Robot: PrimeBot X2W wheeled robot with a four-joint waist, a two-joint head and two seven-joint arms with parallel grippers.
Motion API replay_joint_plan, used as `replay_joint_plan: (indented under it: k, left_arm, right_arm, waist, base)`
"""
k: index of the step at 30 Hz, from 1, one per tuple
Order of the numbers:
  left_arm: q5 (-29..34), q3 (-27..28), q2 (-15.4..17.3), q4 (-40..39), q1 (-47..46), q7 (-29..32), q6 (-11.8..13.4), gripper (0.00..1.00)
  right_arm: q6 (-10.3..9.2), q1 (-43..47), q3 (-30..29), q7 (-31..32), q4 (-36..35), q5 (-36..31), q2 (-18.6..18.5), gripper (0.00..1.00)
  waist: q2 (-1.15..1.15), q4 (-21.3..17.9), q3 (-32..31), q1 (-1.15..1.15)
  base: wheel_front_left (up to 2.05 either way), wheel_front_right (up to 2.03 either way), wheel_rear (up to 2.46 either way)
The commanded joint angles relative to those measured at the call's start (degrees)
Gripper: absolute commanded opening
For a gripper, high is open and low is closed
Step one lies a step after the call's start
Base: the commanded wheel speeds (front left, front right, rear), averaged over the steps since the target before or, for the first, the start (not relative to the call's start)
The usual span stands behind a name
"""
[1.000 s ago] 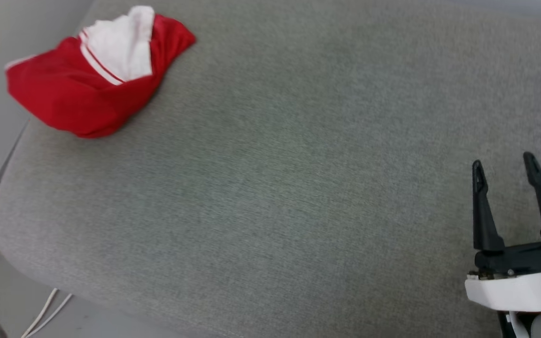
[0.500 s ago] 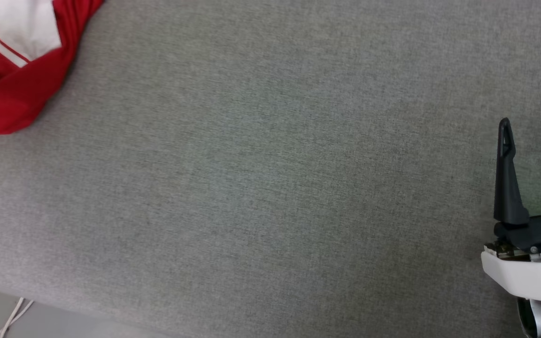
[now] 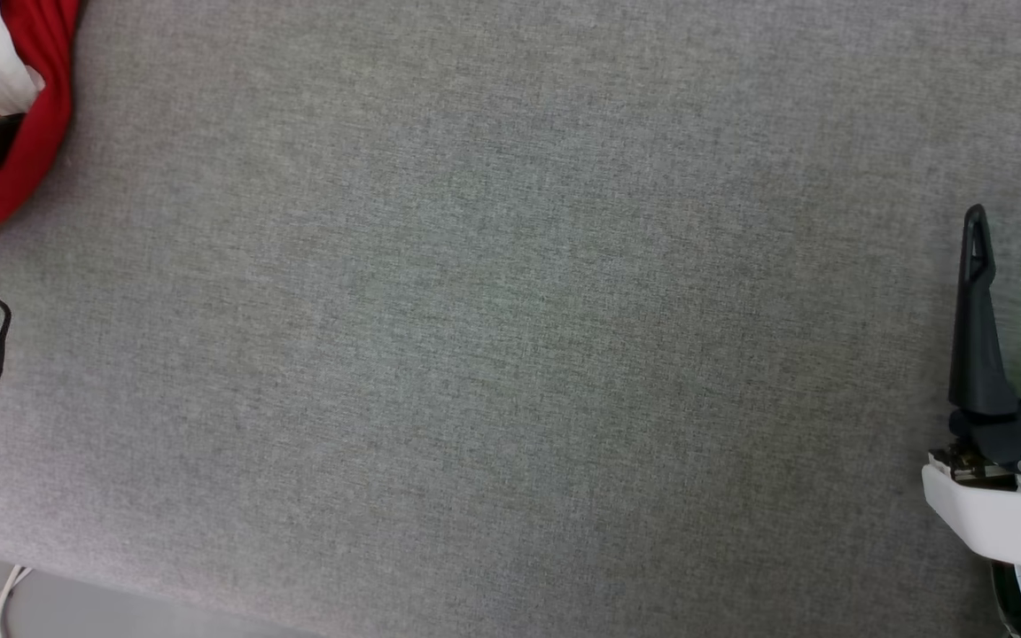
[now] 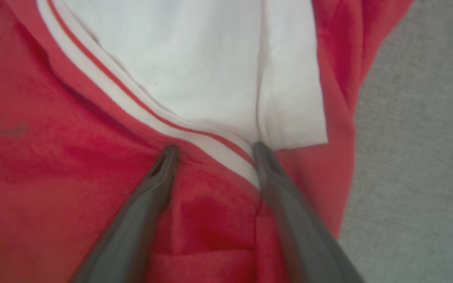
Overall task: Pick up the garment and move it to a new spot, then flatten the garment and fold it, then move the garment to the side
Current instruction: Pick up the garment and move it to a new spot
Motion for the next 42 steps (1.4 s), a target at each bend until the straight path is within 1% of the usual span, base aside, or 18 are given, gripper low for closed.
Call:
replay_joint_plan:
  k: [1,2,3,4,6,10,17,21,23,24,25,27,29,31,34,37,39,42]
  left_arm:
    - [-0.8,-2.3,-2.1,1.4,2.9,0.5,-0.1,1.0]
    - [-1.2,-3.2,-2.2,1.9,3.2,0.6,-0.1,1.0]
    - [-1.5,-4.0,-2.1,2.0,3.2,0.3,-0.1,0.63]
    - [-2.2,-4.7,-2.0,2.3,3.1,0.1,-0.1,0.0]
    - [-2.8,-5.4,-1.2,2.5,2.5,-1.1,-0.1,0.0]
    - [-3.5,-6.9,1.6,1.7,-0.1,-4.6,0.0,0.0]
    - [-5.3,-12.0,4.9,-5.6,-4.5,-8.3,0.0,0.0]
    - [-6.8,-14.7,6.0,-10.3,-8.0,-8.4,0.0,0.0]
    - [-6.3,-17.0,6.5,-12.9,-9.7,-7.7,0.0,0.0]
    - [-6.3,-17.0,6.5,-12.9,-9.7,-7.7,0.0,0.0]
    - [-6.2,-19.1,6.6,-15.5,-11.4,-7.2,0.0,0.0]
    - [-6.2,-20.1,6.4,-16.7,-12.4,-7.0,0.0,0.0]
    - [-6.7,-21.8,5.9,-18.9,-14.0,-6.9,0.0,0.0]
    - [-5.8,-23.8,5.6,-21.1,-15.6,-6.8,0.0,0.0]
    - [-7.0,-25.8,4.1,-24.6,-17.4,-6.6,0.0,0.0]
    - [-6.7,-28.5,3.4,-28.1,-19.3,-6.0,0.0,0.0]
    - [-7.1,-29.8,1.6,-30.0,-19.8,-5.8,0.0,0.0]
    - [-7.1,-31.6,0.3,-32.6,-20.6,-5.9,0.0,0.0]
  right_arm:
    - [-0.05,0.0,0.0,-0.1,-0.1,-0.4,0.0,1.0]
    - [-0.05,0.1,0.1,-0.1,0.0,-0.4,0.0,1.0]
    - [-0.05,0.2,0.1,-0.1,0.2,-0.5,0.0,1.0]
    - [-0.05,0.2,0.1,-0.1,0.3,-0.5,0.0,1.0]
    - [-0.05,0.3,0.3,-0.1,0.6,-0.5,0.0,1.0]
    - [-0.05,1.0,0.9,-0.1,1.8,0.3,0.0,1.0]
    - [-0.04,2.3,2.4,-0.1,4.9,2.9,0.0,1.0]
    - [-0.05,2.5,3.5,-0.1,6.3,4.2,0.0,1.0]
    - [-0.05,2.6,3.5,-0.1,6.9,4.9,0.0,1.0]
    - [-0.05,2.6,3.5,-0.1,6.9,4.9,0.0,1.0]
    - [-0.05,2.8,3.6,-0.1,7.4,5.9,0.0,1.0]
    - [-0.05,3.0,3.8,-0.1,7.8,6.3,0.0,1.0]
    - [-0.04,3.3,4.0,-0.1,8.4,7.1,0.0,1.0]
    - [-0.05,3.5,4.5,-0.1,8.9,8.1,0.0,1.0]
    - [-0.05,4.2,4.9,-0.1,9.7,9.3,0.0,1.0]
    - [-0.04,4.5,5.0,-0.1,10.3,10.1,0.0,1.0]
    - [-0.05,4.7,4.9,-0.1,10.5,10.6,0.0,1.0]
    - [-0.04,4.8,4.8,-0.1,10.8,11.2,0.0,1.0]
  waist:
    - [0.0,0.2,0.1,0.0]
    - [0.0,0.2,0.0,0.0]
    - [0.0,0.3,-0.1,0.0]
    - [0.0,0.4,-0.3,0.0]
    - [0.0,0.6,-1.0,0.0]
    - [0.0,1.0,-3.9,0.0]
    - [0.0,1.1,-10.9,0.0]
    - [0.0,0.4,-14.7,0.0]
    - [0.0,-0.1,-16.4,0.0]
    - [0.0,-0.1,-16.4,0.0]
    - [0.0,-0.8,-18.0,0.0]
    - [0.0,-1.3,-18.8,0.0]
    - [0.0,-2.5,-20.3,0.0]
    - [0.0,-3.8,-21.7,0.0]
    - [0.0,-6.0,-23.4,0.0]
    - [0.0,-8.6,-24.7,0.0]
    - [0.0,-10.4,-25.3,0.0]
    - [0.0,-13.2,-25.8,0.0]
  base:
    - [0.0,0.0,0.0]
    - [0.0,0.0,0.0]
    - [0.0,0.0,0.0]
    - [0.0,0.0,0.0]
    - [0.0,0.0,0.0]
    - [0.0,0.0,0.0]
    - [0.0,0.0,0.0]
    - [0.0,0.0,0.0]
    - [0.0,0.0,0.0]
    - [0.0,0.0,0.0]
    - [0.0,0.0,0.0]
    - [0.0,0.0,0.0]
    - [0.0,0.0,0.0]
    - [0.0,0.0,0.0]
    - [0.0,0.0,0.0]
    - [0.0,0.0,0.0]
    - [0.0,0.0,0.0]
    - [0.0,0.0,0.0]
